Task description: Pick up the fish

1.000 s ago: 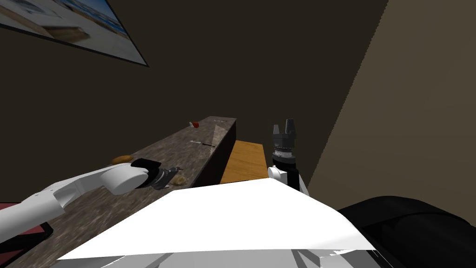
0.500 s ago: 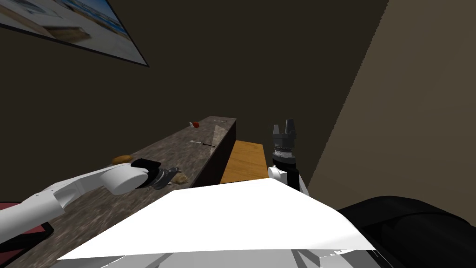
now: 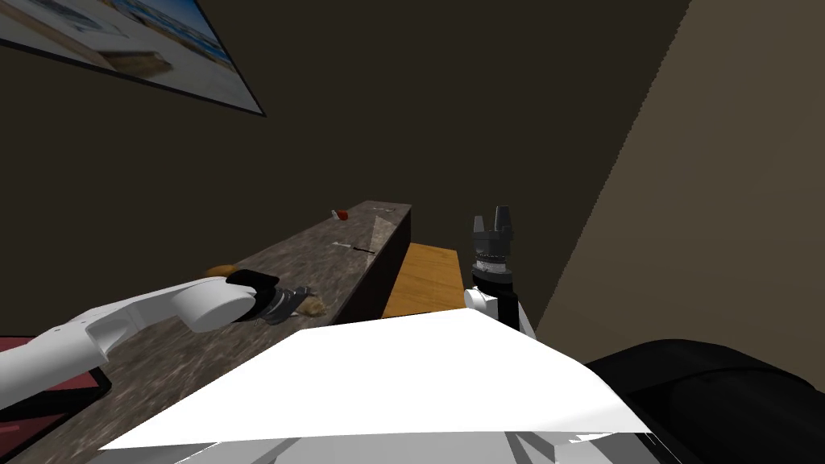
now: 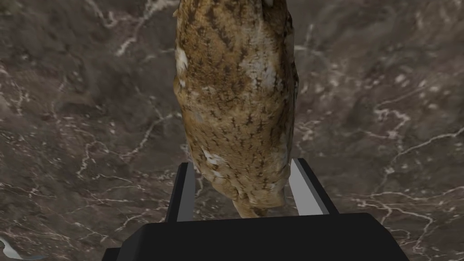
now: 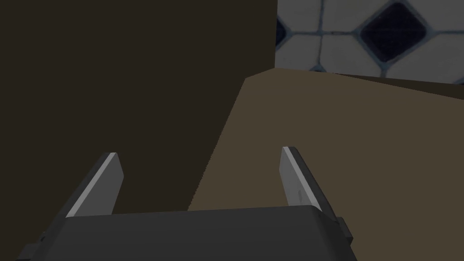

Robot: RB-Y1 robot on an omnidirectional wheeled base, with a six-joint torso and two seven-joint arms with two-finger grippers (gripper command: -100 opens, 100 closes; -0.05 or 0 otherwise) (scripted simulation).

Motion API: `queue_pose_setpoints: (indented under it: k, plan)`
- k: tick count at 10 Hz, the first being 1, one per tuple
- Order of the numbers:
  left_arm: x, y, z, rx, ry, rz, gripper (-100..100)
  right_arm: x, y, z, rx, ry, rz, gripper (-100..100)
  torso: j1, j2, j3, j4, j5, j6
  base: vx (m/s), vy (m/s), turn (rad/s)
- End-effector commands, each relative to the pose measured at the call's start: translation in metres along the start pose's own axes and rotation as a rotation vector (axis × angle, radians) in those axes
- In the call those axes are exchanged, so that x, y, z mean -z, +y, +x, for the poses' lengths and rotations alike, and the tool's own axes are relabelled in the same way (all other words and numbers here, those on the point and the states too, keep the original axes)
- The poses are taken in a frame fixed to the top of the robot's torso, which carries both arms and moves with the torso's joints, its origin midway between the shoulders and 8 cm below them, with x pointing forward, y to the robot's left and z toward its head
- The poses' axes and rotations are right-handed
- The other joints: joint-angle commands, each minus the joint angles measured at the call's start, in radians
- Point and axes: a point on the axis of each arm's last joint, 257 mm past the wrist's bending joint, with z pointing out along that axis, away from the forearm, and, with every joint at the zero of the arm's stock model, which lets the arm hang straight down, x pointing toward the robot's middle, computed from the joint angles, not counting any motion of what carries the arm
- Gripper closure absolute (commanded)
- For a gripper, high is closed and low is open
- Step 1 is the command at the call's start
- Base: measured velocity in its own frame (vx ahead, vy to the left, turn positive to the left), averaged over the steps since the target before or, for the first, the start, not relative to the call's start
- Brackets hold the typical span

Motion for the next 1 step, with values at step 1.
queue_pose_setpoints:
  k: [1]
  plan:
    - [0.0000, 0.0000, 0.0000, 0.000, 0.000, 0.000, 0, 0.0000, 0.0000, 0.0000, 0.000, 0.000, 0.000, 0, 0.000, 0.000, 0.000, 0.000, 0.000, 0.000, 0.000, 0.000, 0.000]
